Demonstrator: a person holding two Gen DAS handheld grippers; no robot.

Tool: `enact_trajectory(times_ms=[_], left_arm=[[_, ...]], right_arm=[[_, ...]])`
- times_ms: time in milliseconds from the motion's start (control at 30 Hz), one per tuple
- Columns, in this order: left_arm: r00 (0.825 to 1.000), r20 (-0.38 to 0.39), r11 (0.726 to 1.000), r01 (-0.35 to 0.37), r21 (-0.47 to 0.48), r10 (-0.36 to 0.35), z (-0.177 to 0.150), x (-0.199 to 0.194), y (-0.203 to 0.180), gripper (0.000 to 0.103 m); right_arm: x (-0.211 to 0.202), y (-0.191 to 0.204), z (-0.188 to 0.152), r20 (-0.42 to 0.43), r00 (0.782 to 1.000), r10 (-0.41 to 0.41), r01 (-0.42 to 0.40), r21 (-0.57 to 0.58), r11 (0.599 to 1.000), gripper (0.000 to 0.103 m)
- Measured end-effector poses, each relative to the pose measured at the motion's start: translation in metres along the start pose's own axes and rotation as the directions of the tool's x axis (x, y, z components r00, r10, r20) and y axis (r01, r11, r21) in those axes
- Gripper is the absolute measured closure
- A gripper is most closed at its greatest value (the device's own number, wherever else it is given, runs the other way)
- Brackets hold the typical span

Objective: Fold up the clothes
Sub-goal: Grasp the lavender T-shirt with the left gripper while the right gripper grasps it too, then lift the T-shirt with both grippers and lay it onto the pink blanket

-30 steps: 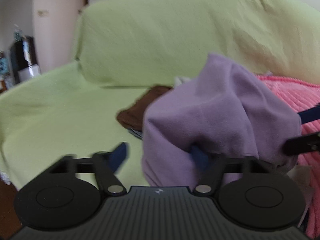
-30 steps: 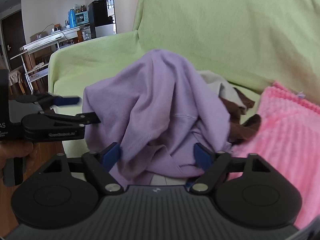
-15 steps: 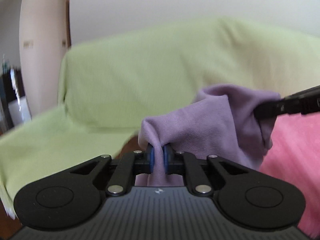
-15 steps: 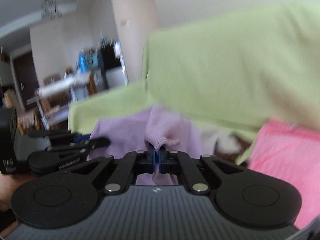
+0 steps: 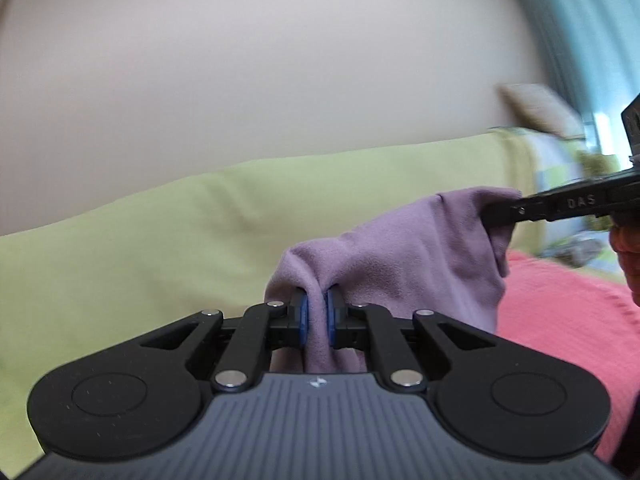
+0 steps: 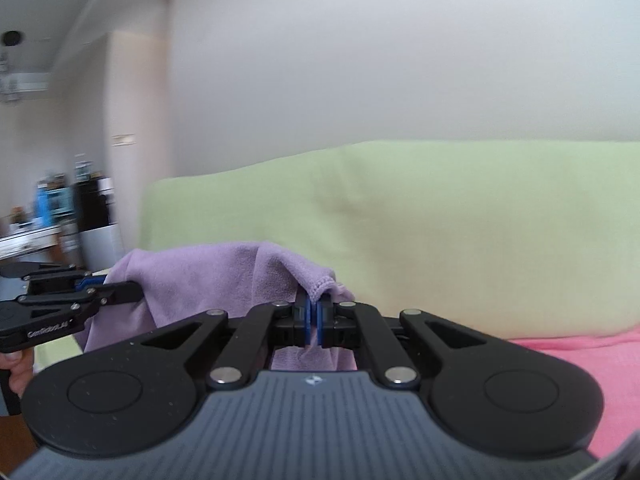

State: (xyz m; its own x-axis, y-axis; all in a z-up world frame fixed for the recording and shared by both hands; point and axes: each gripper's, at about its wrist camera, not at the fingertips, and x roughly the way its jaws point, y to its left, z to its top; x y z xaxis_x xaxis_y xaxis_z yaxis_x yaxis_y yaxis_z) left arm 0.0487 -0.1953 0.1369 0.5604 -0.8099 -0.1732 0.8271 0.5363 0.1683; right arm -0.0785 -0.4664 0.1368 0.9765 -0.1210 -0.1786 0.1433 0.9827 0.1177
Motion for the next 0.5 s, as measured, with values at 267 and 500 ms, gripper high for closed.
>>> enact_trajectory(times_ms=[267, 500], left_arm=[[0.976, -0.040, 0.977, 0.215, 0.012, -0.214, 0.013, 0.036, -0.087, 0.095], [0.934, -0.144, 0.942, 0.334, 0.029, -0.327, 0.039, 0.035, -0.126, 0.093]], right_arm=[[-0.078, -0.082, -0.015, -0.003, 0.983, -0.182, 0.182, 0.040, 0.983, 0.101], [-0.135, -0.103, -0.023, -0.001, 0.980, -0.201, 0.200, 0.112, 0.973, 0.101]])
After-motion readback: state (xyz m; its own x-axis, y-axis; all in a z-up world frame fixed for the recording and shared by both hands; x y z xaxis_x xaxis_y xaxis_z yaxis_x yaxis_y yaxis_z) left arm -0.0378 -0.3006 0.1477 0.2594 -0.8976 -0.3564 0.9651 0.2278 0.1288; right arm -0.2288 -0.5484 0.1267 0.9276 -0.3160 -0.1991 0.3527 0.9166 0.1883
